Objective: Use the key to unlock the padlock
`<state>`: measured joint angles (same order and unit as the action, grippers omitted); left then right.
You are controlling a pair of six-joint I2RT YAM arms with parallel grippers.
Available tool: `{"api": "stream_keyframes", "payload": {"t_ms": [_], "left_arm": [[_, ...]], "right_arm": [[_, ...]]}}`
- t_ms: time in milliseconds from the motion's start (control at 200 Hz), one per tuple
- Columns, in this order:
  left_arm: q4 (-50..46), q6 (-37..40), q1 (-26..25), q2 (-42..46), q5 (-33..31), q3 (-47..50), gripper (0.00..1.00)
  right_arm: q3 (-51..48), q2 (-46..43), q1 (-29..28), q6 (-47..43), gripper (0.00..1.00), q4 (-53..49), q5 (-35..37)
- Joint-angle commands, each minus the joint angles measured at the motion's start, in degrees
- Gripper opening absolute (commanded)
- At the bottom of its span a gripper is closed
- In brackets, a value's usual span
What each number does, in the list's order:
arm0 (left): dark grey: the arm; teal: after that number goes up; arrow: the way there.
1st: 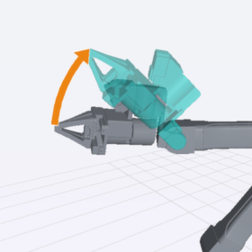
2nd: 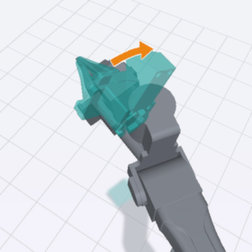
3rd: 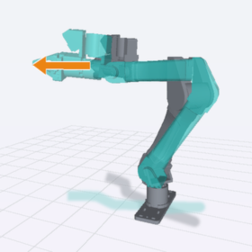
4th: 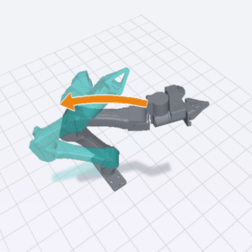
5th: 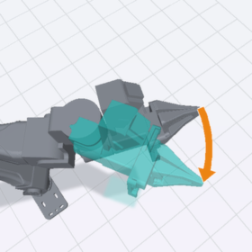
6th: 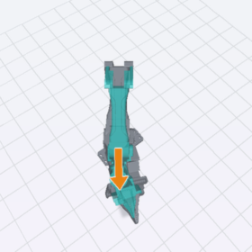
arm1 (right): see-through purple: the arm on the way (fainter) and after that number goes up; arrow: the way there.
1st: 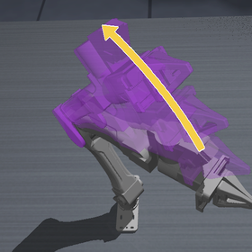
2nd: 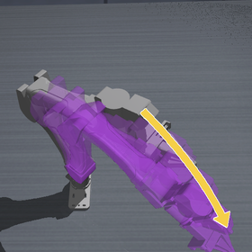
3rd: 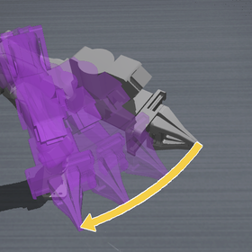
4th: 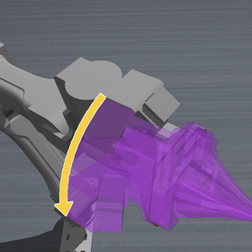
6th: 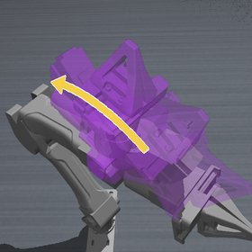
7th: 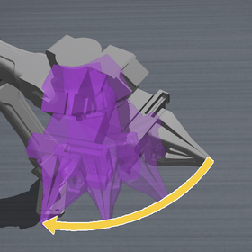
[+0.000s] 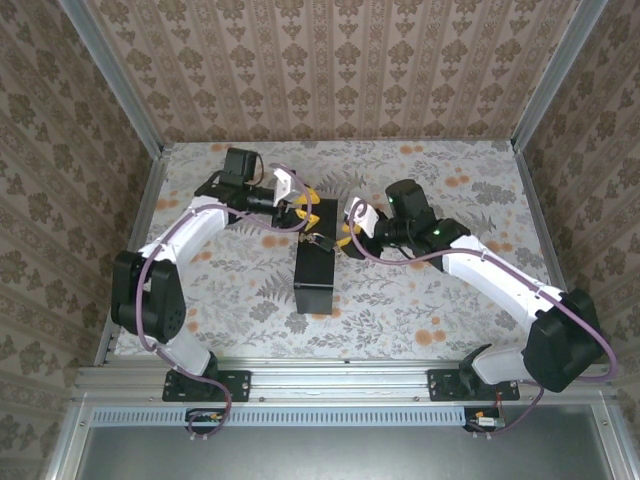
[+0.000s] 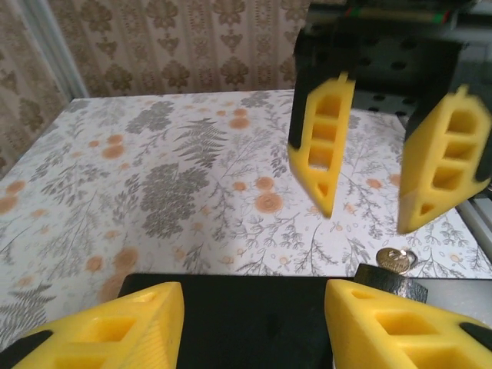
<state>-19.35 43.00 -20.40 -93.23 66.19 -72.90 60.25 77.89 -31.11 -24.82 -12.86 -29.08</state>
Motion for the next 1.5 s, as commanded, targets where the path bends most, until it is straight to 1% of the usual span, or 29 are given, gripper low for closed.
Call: {"api": "stream_keyframes", "payload": {"t_ms": [0,60,140,200,290,350,370,390,455,495,555,640,815,915,1120,1245,1495], "left_arm": [[7.59,-9.08,0.64,3.12,-3.70,3.24,0.51],[10.13,-12.00,0.78,3.87,-7.75,4.81,0.51],[13.89,-19.04,1.23,3.81,-13.90,6.15,0.51],[14.94,-24.36,1.50,3.58,-17.52,6.32,0.52],[15.98,-31.55,1.51,3.91,-24.79,6.59,0.52],[16.26,-34.38,1.41,4.84,-28.70,7.42,0.52],[16.25,-34.75,1.37,5.16,-29.13,7.68,0.52],[16.08,-35.12,1.34,5.63,-31.33,7.99,0.52],[15.12,-35.21,1.34,6.91,-33.15,8.61,0.52],[15.05,-35.35,1.33,7.73,-33.73,9.25,0.52],[14.98,-35.55,1.25,8.81,-32.93,9.80,0.52],[14.93,-35.21,0.45,10.20,-33.45,10.63,0.51],[14.56,-35.10,-0.48,12.27,-34.54,11.81,0.51],[14.44,-35.22,-0.95,13.16,-34.63,12.40,0.51],[13.73,-35.32,-1.30,14.61,-34.25,13.58,0.51],[13.73,-35.63,-1.65,15.61,-34.12,14.15,0.50],[13.73,-35.59,-1.68,15.85,-33.78,14.87,0.50]], "right_arm": [[2.50,1.17,-2.70,0.88,0.42,2.38,0.58],[2.59,1.30,-3.97,-0.19,0.44,2.24,1.76],[3.26,1.48,-5.10,-1.11,0.46,1.91,3.07],[4.30,3.69,-6.04,-2.86,0.47,0.79,5.24],[5.71,5.43,-7.09,-5.41,0.48,-1.55,8.88],[6.11,6.00,-7.29,-6.51,0.48,-2.83,10.43],[6.11,6.11,-7.36,-6.79,0.48,-3.21,10.79],[6.11,6.15,-7.38,-7.11,0.48,-3.60,11.15],[6.05,6.52,-7.56,-8.02,0.48,-4.75,12.64],[5.96,6.75,-7.62,-8.20,0.48,-5.14,13.77],[5.94,7.11,-7.65,-8.10,0.47,-5.16,15.44],[6.55,7.89,-7.63,-7.88,0.41,-5.95,17.02],[8.83,10.01,-7.60,-5.95,0.29,-9.23,15.53],[10.91,10.95,-7.06,-2.44,0.23,-11.02,14.45],[12.44,10.55,-4.82,5.96,0.20,-12.43,9.64],[13.08,11.77,-2.94,11.41,0.17,-12.43,6.40],[15.83,15.40,-2.73,13.66,0.18,-14.75,6.81]]}}
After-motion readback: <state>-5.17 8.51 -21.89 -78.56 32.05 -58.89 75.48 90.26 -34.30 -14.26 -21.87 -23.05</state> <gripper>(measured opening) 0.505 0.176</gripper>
